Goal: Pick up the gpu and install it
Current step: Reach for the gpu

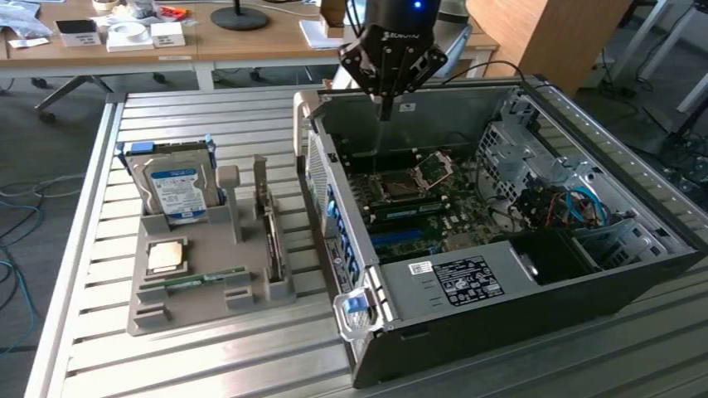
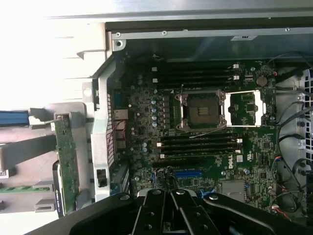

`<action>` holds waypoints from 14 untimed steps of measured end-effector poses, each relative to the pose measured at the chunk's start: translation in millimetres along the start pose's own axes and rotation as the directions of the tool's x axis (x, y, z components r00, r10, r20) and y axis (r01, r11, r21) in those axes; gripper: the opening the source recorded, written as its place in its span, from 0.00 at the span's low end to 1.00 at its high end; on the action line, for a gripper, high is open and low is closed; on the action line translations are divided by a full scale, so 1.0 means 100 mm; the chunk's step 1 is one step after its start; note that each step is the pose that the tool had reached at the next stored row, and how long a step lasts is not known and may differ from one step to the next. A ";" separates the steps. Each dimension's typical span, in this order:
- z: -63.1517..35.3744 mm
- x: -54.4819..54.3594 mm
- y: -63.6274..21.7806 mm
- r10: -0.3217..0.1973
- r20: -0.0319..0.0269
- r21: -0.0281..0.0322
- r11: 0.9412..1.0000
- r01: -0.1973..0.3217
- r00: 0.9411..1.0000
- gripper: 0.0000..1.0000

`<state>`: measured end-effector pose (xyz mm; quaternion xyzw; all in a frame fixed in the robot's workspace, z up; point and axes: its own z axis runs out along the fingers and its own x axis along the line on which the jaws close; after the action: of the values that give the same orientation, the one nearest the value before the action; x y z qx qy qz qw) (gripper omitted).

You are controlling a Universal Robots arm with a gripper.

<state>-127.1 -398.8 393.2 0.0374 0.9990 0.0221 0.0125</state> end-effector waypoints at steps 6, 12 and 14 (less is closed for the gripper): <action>-0.001 0.07 -0.005 0.000 0.000 0.000 1.000 0.000 1.000 0.11; 0.000 0.12 -0.009 0.000 0.000 0.000 1.000 0.000 1.000 0.11; -0.001 0.13 -0.010 0.000 0.000 0.000 1.000 0.000 1.000 0.11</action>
<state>-140.5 -398.9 393.0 0.0374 0.9990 0.0221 0.0124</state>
